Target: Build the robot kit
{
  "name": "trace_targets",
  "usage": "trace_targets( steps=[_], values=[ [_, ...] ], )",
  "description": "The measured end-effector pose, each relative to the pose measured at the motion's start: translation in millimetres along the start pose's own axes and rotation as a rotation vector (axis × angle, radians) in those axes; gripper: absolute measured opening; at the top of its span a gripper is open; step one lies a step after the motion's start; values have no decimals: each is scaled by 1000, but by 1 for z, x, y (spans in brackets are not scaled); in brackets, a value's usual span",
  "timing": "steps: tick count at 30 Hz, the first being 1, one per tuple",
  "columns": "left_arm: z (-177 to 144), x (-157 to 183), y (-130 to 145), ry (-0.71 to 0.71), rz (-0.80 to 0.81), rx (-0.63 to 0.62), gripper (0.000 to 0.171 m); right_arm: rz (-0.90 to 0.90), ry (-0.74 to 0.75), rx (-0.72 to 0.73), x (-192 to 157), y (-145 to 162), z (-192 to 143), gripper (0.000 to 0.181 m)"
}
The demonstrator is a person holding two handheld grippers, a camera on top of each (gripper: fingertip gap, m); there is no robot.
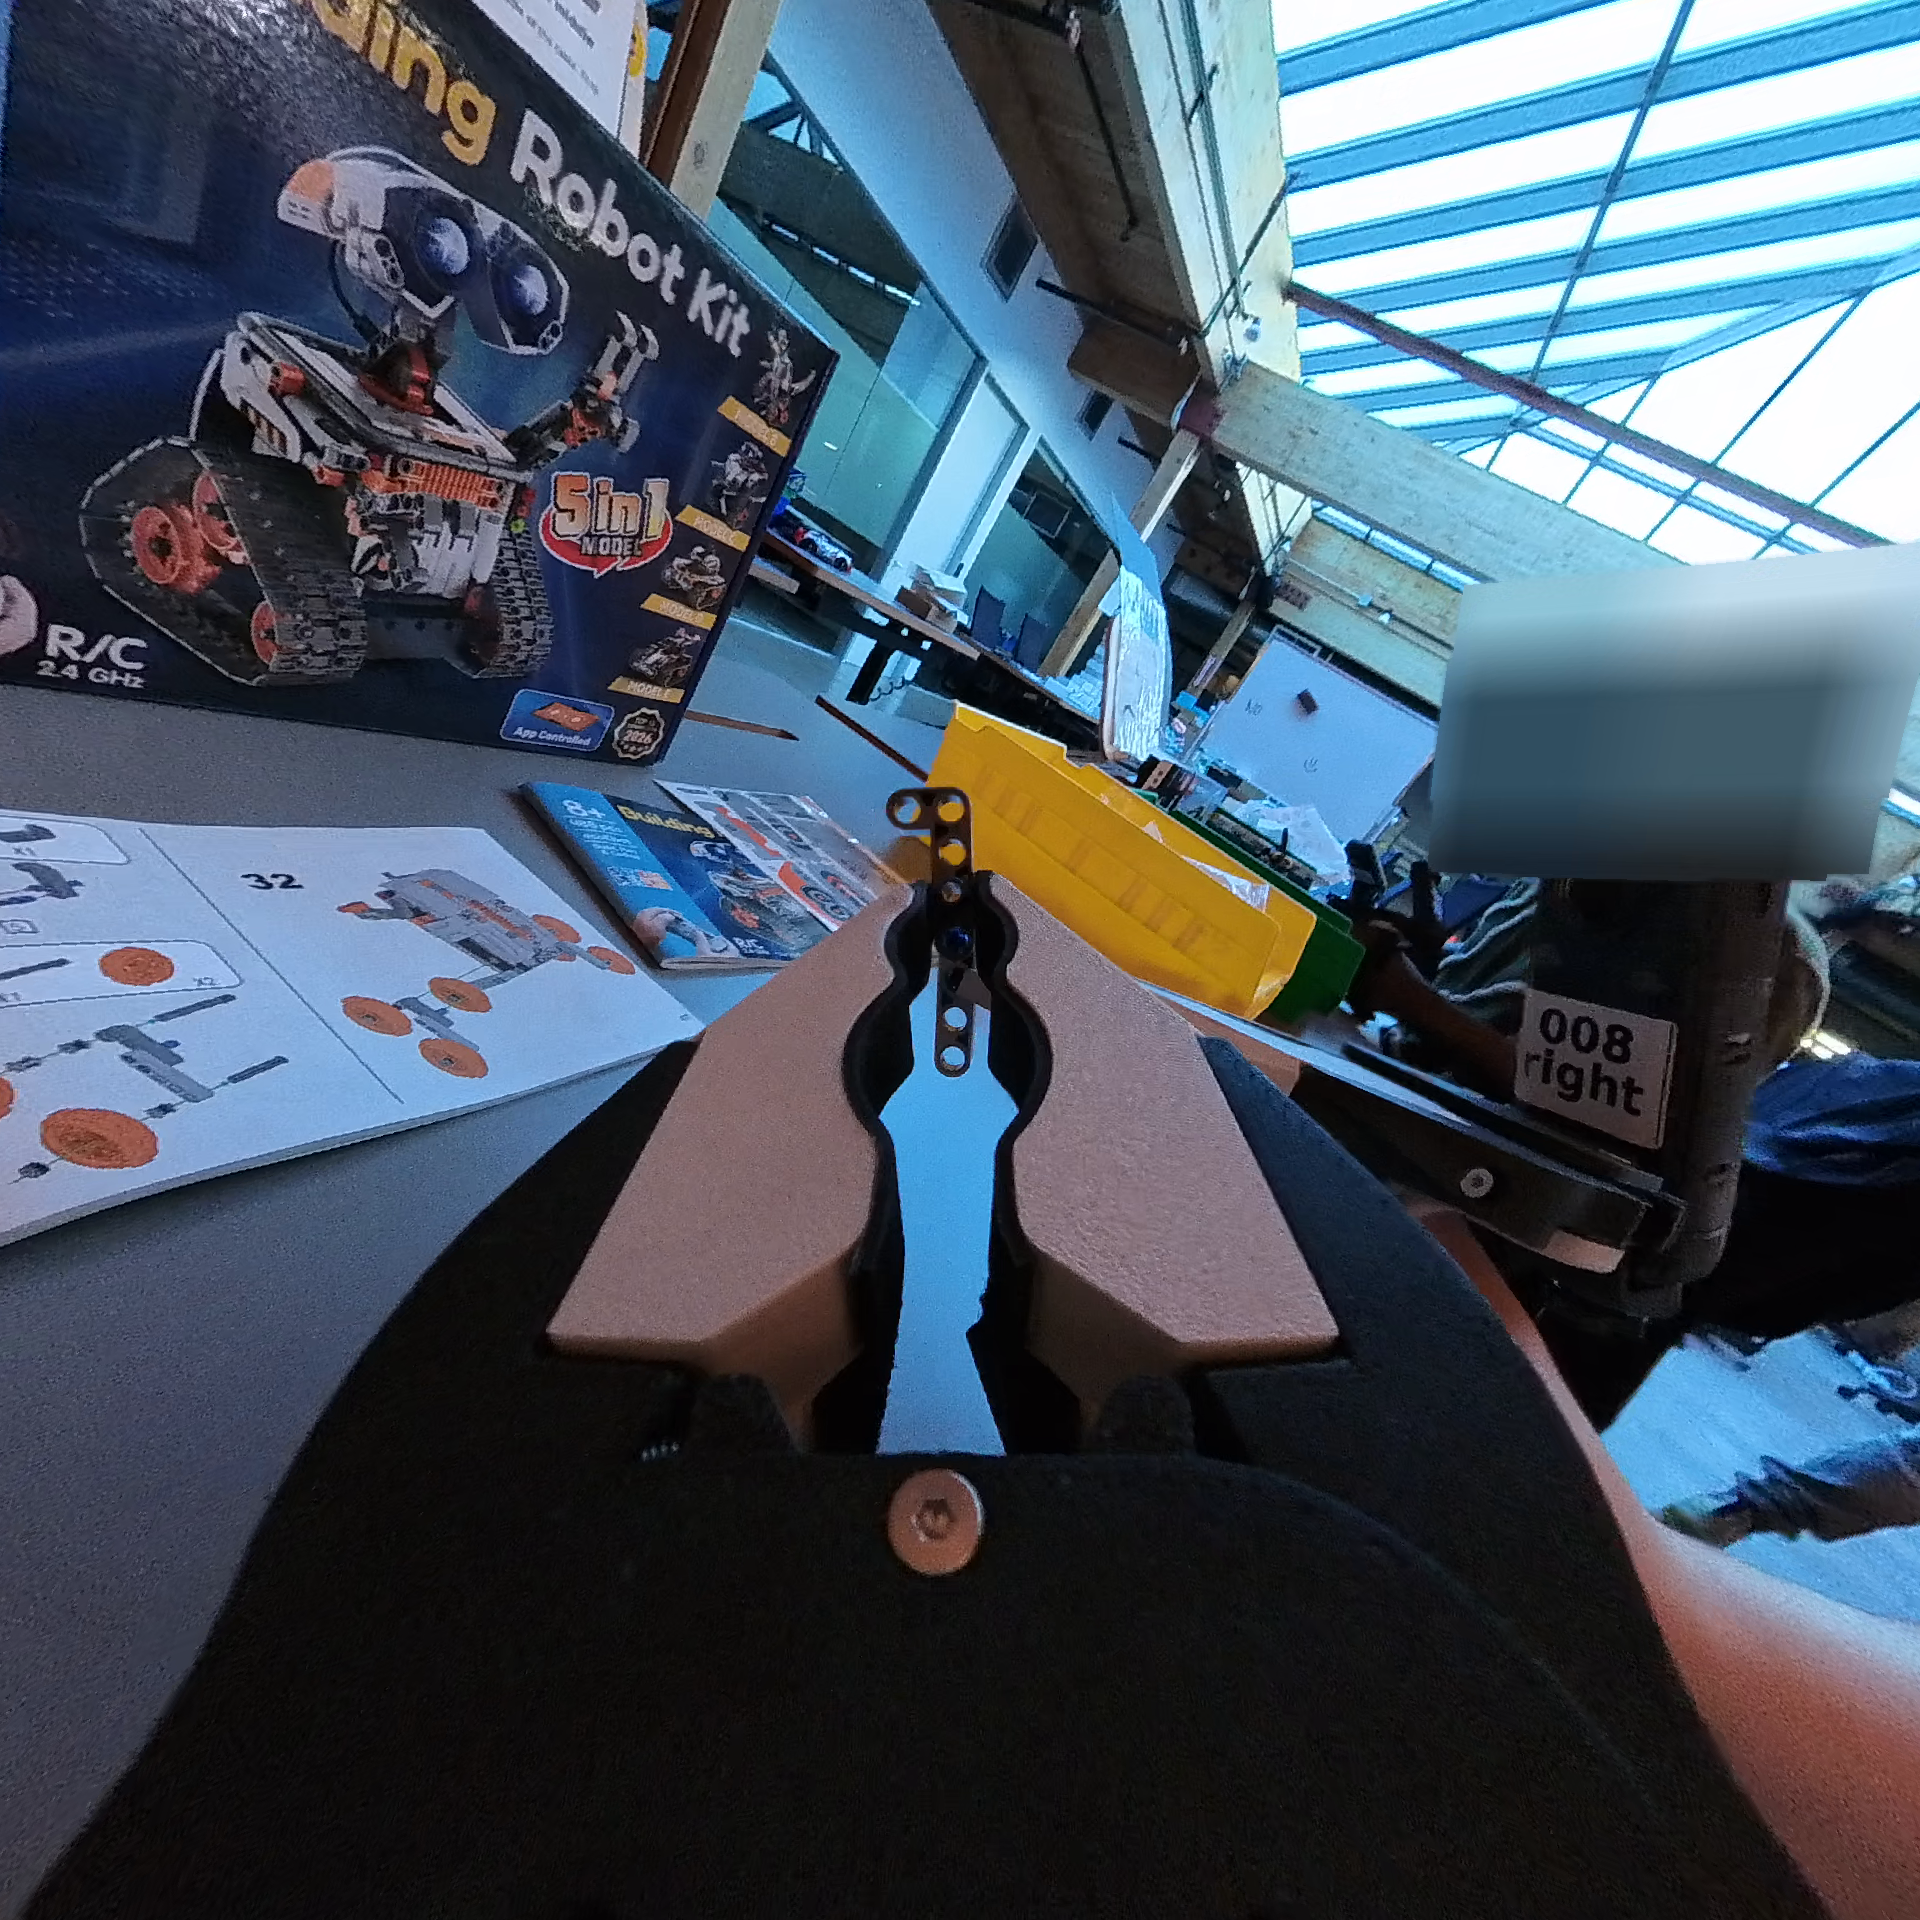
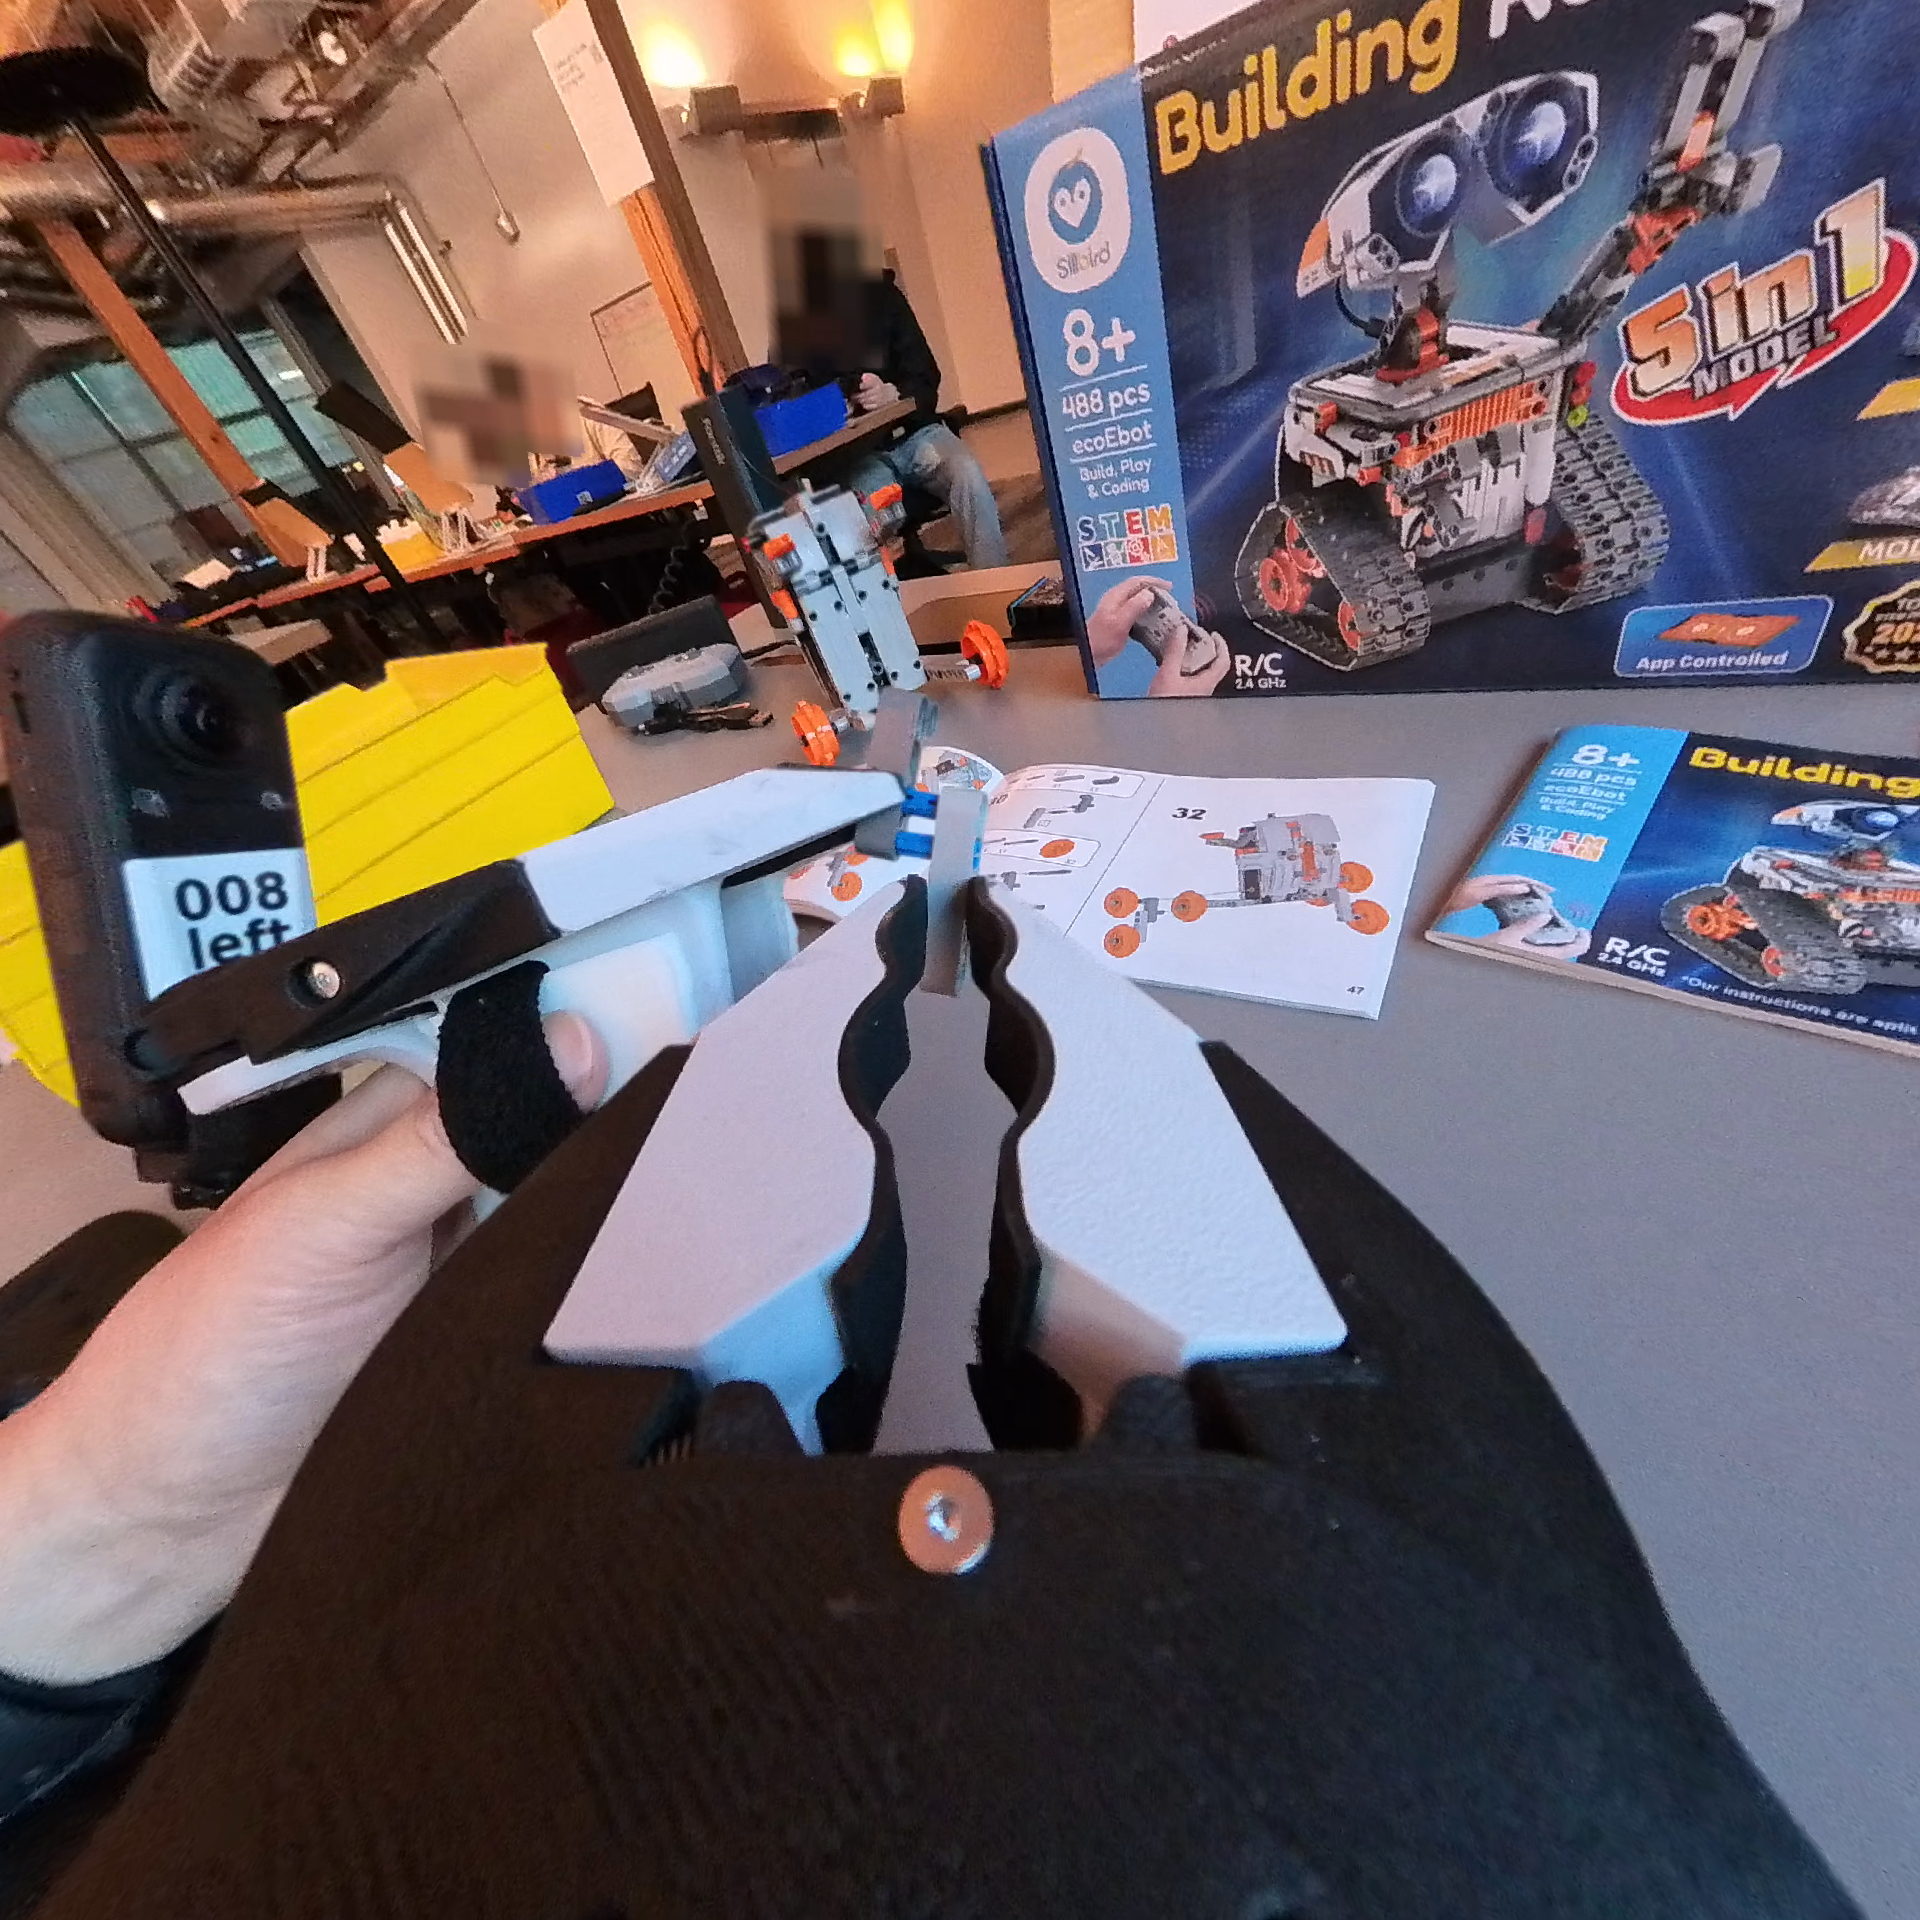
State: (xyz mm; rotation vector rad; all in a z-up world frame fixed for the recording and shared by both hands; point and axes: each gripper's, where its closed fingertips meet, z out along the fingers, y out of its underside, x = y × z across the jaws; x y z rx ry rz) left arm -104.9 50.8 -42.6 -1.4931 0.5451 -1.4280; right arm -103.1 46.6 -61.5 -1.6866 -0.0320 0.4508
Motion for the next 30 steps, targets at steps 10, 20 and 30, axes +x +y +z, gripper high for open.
trace_targets(
  steps=[10,20,30],
  values=[
    [55,11,-7,58,-28,-4,4,-166,55,-1,51,-33,-5,7],
    [52,-9,-15,137,-156,98,4,-61,55,16,73,-24,-7,7],
    [57,-15,-2,76,-90,42,4,211,105,8,66,-6,14,6]
  ],
)
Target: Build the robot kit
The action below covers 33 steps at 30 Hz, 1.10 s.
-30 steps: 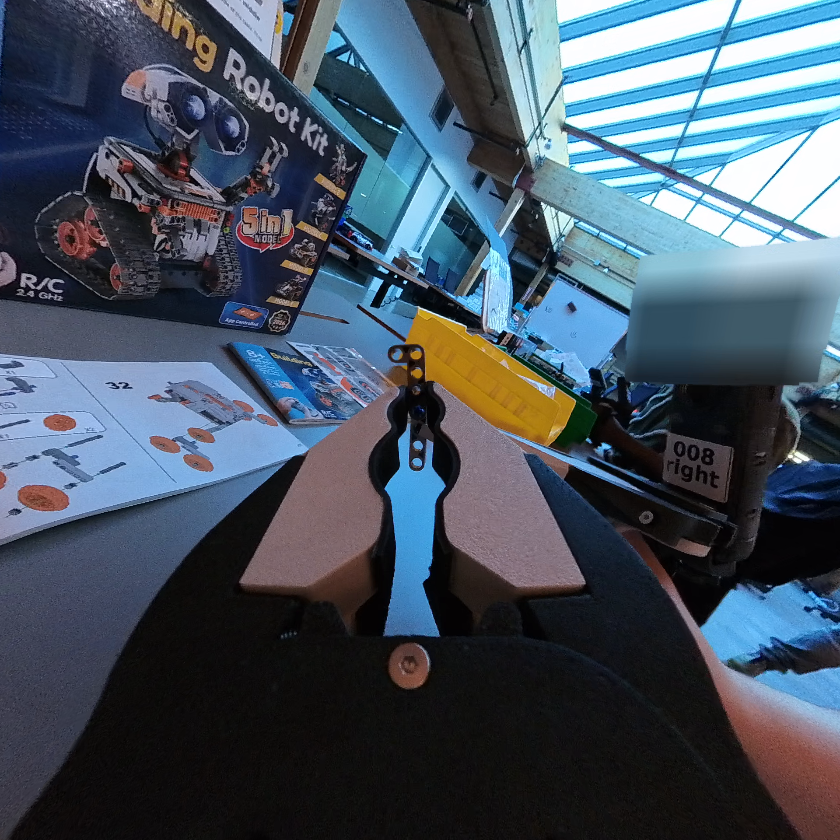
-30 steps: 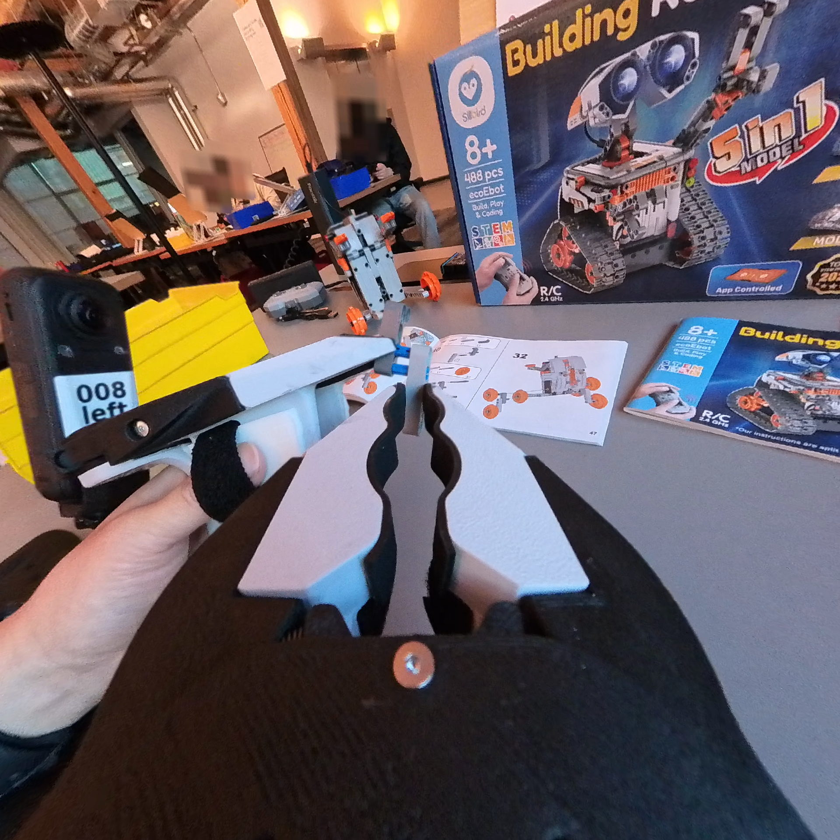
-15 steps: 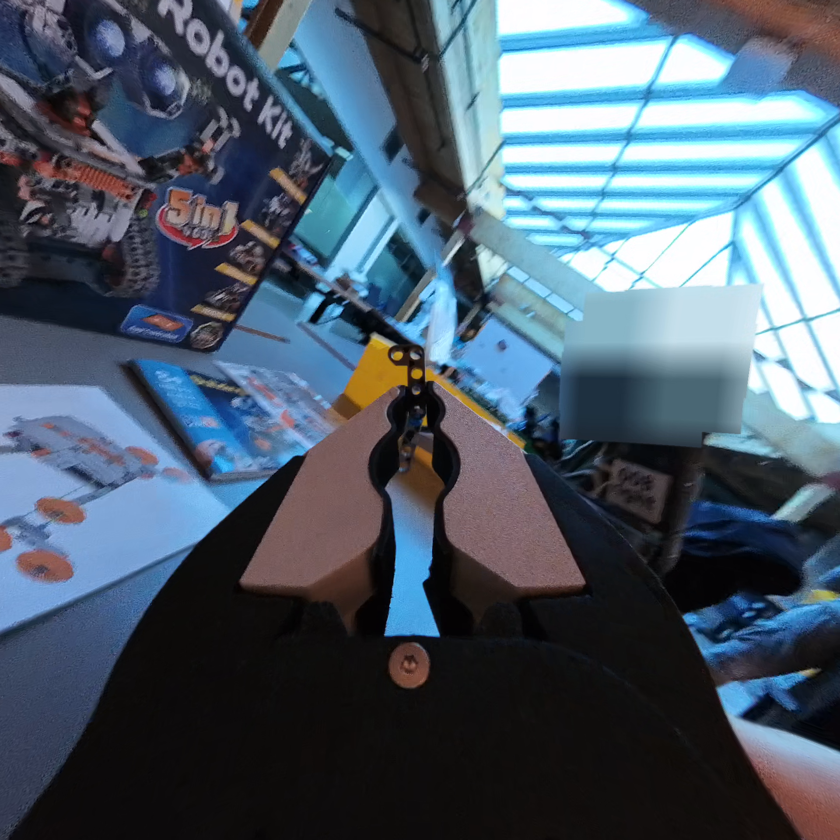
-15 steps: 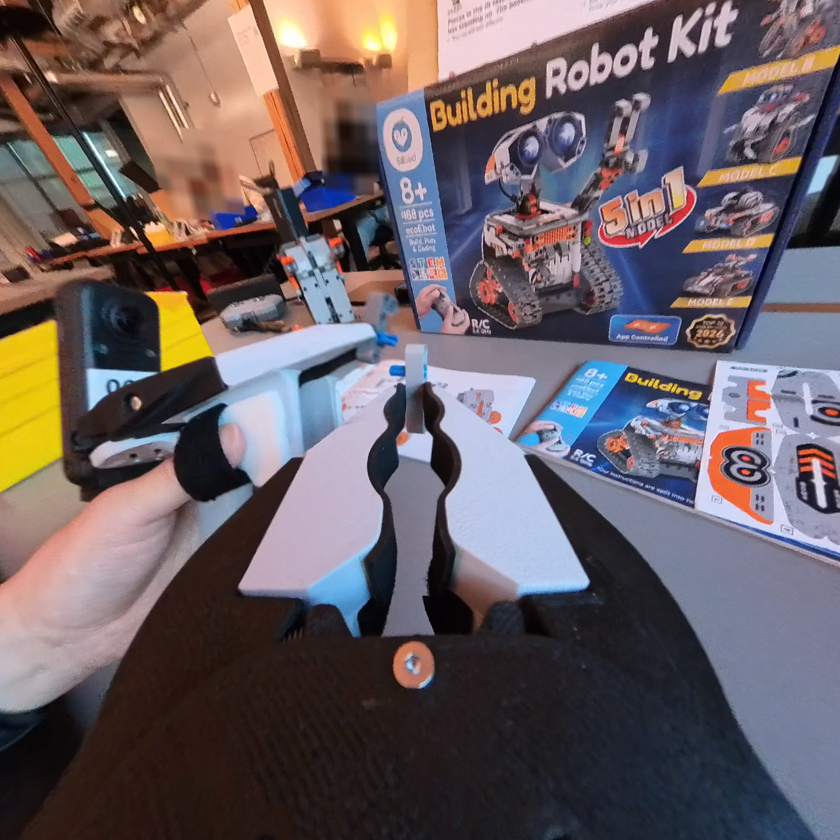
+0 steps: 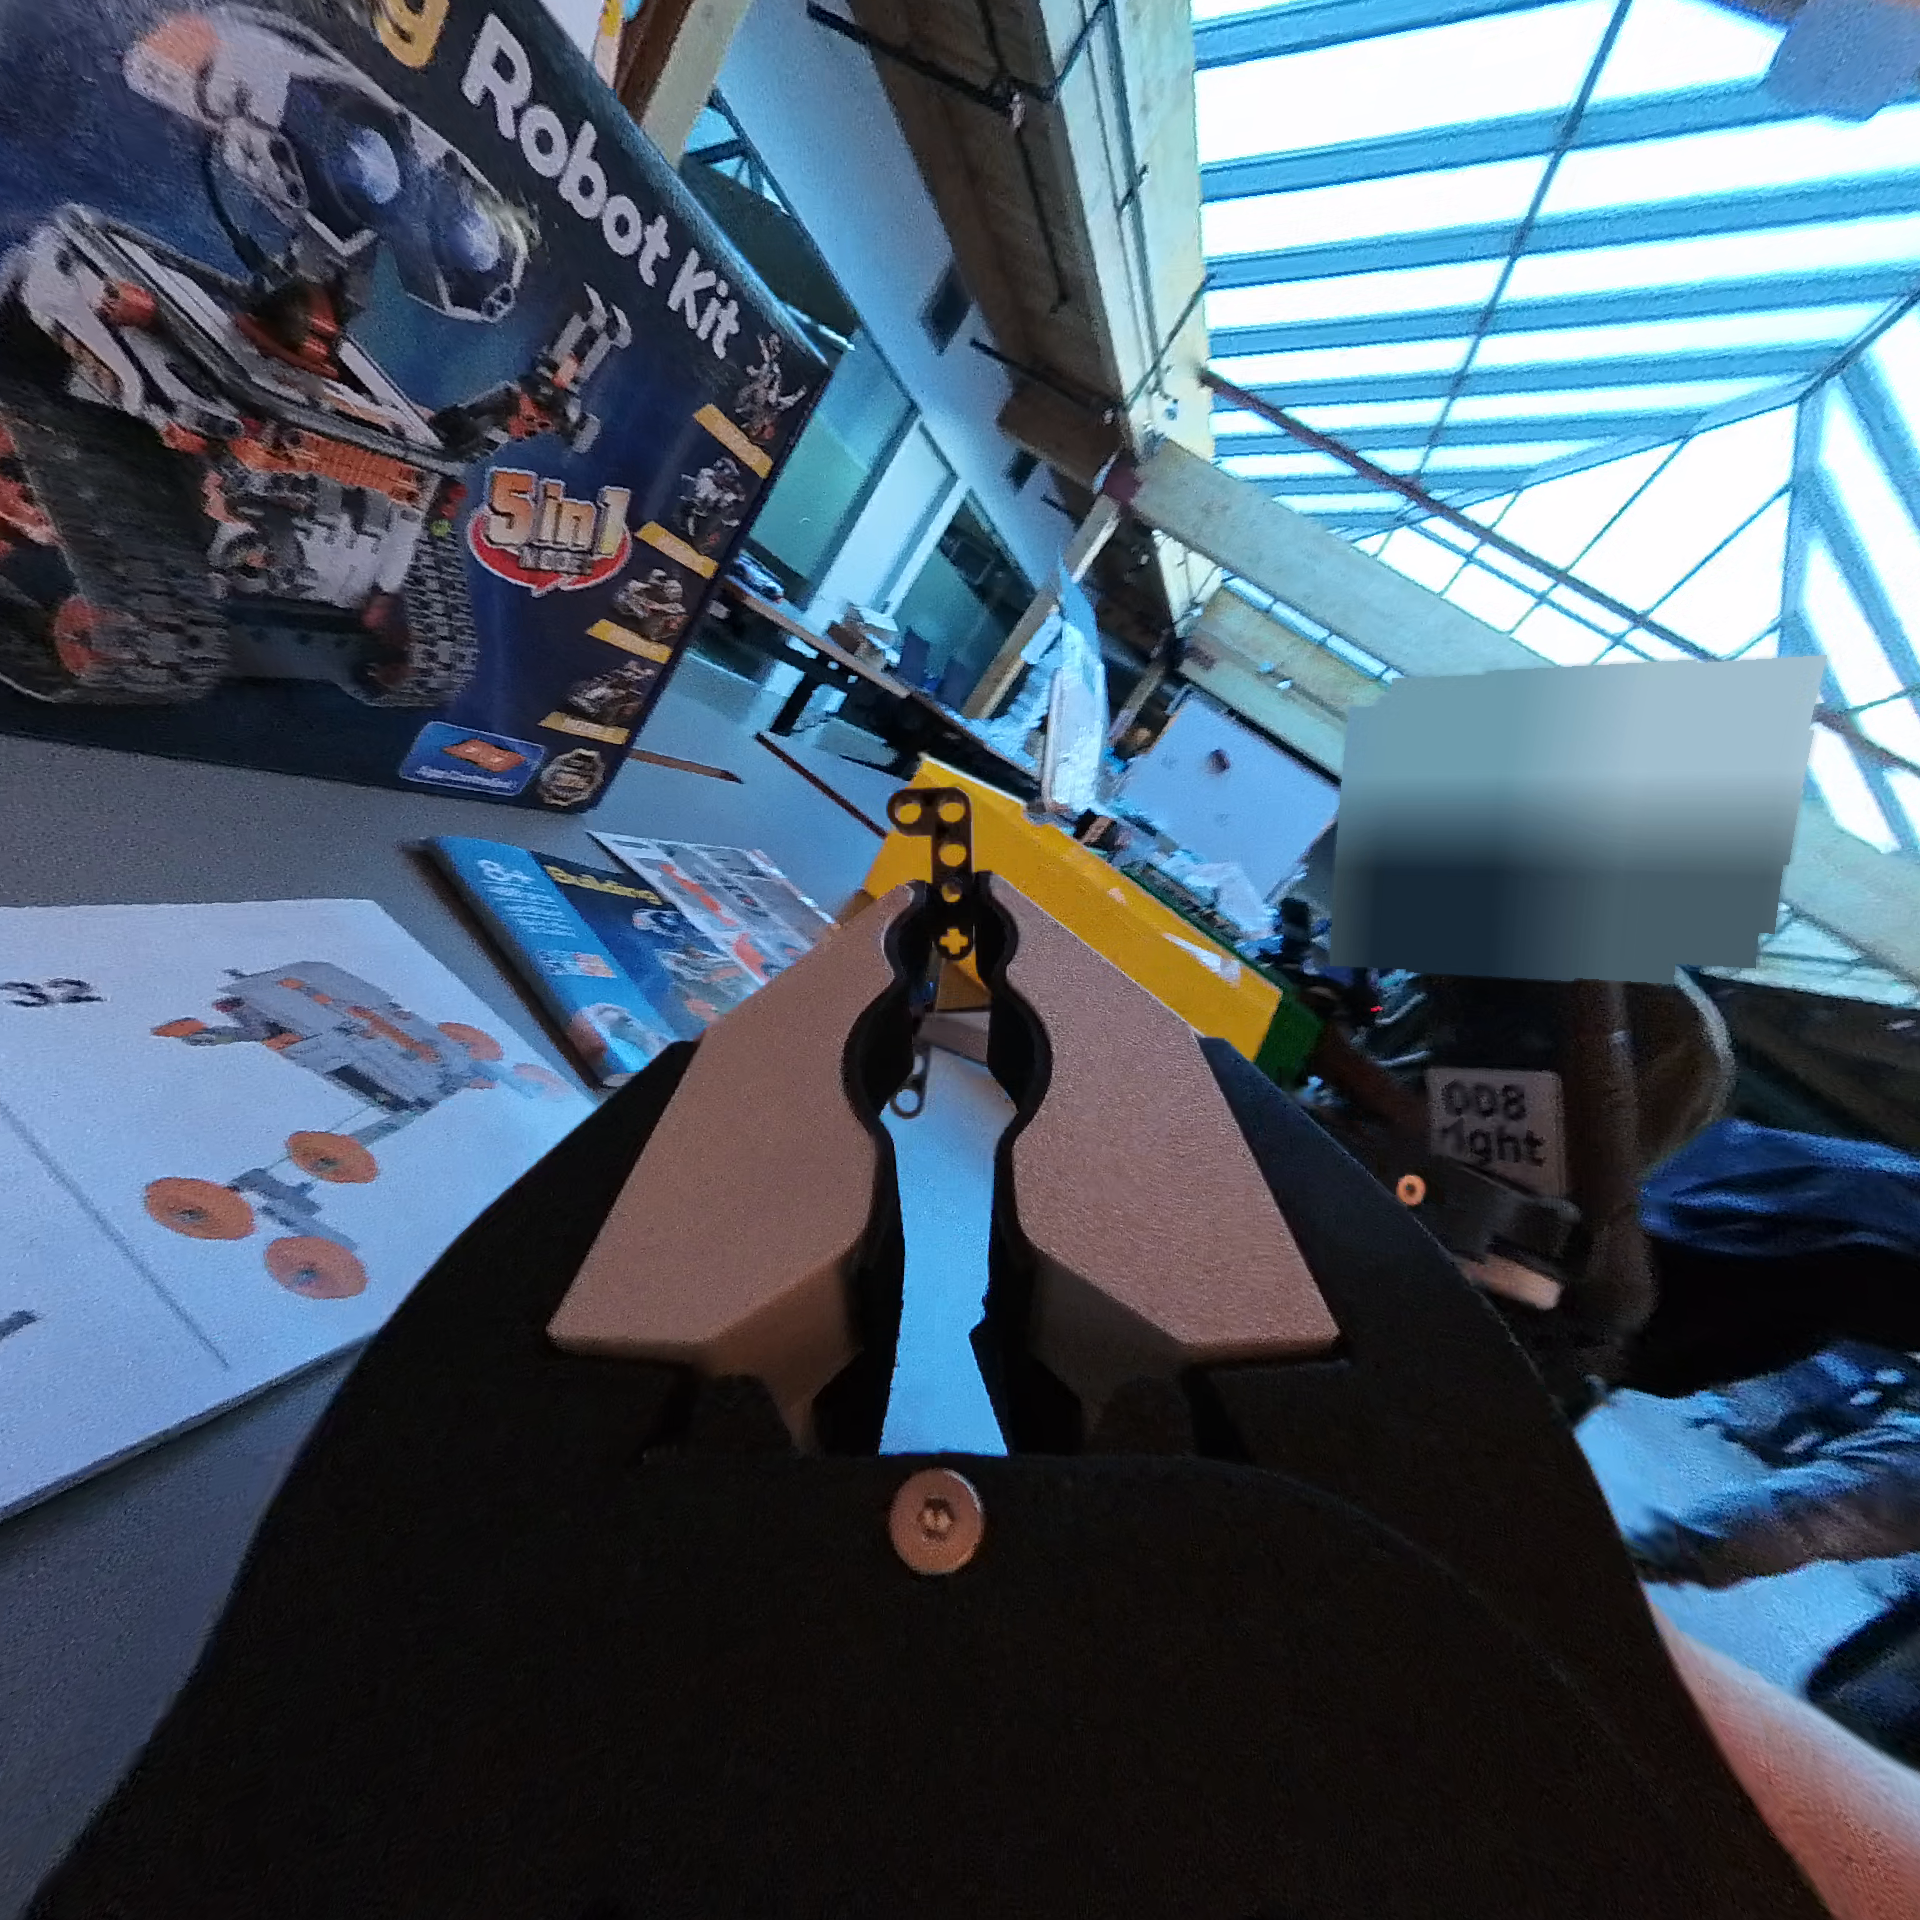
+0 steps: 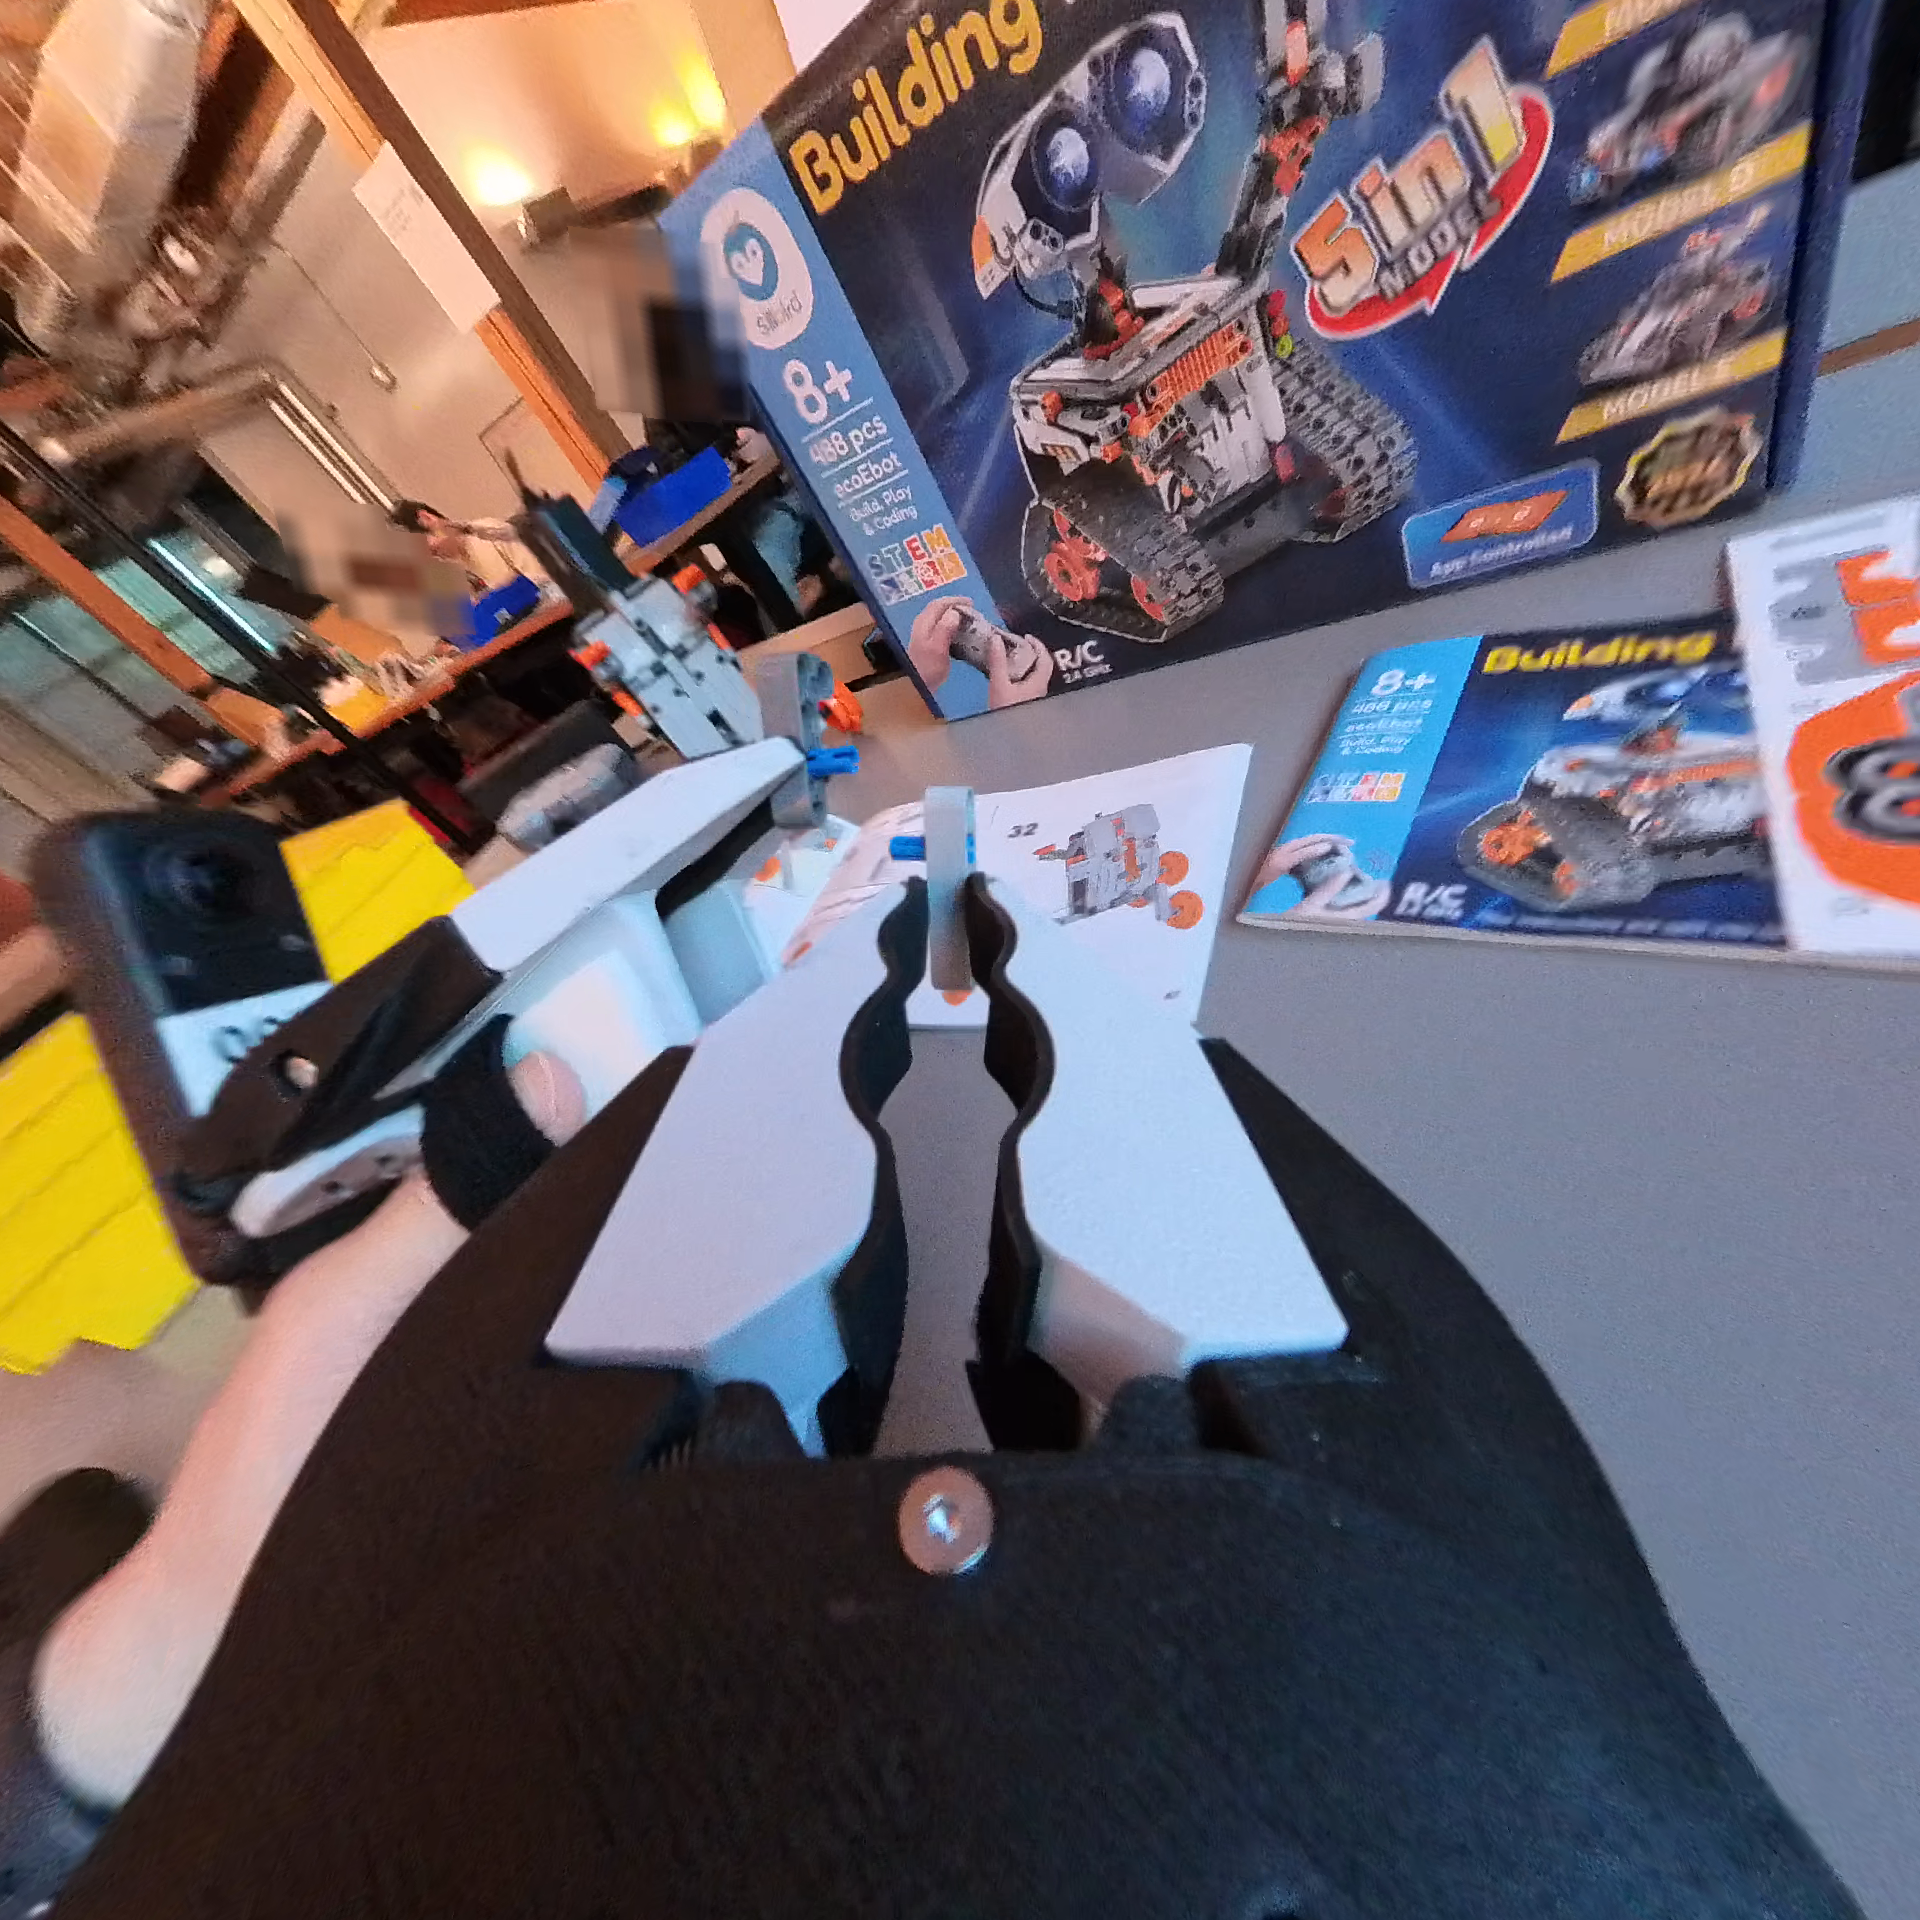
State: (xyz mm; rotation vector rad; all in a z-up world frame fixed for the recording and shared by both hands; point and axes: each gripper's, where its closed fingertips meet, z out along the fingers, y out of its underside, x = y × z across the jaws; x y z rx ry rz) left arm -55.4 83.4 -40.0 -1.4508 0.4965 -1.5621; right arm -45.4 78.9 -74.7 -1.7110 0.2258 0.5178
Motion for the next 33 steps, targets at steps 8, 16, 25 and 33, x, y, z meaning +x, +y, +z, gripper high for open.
trace_targets(
  steps=[8,16,25,33],
  values=[
    [0,-2,14,-27,58,-91,4,-158,24,-19,-1,0,0,7],
    [-4,-6,14,-59,65,-98,4,-275,37,-52,-4,4,-1,6],
    [-3,-4,17,-64,97,-112,4,-266,-12,-71,-4,4,-4,6],
    [-4,-3,13,-51,75,-76,4,-240,-41,-59,-8,3,-3,6]
  ],
)
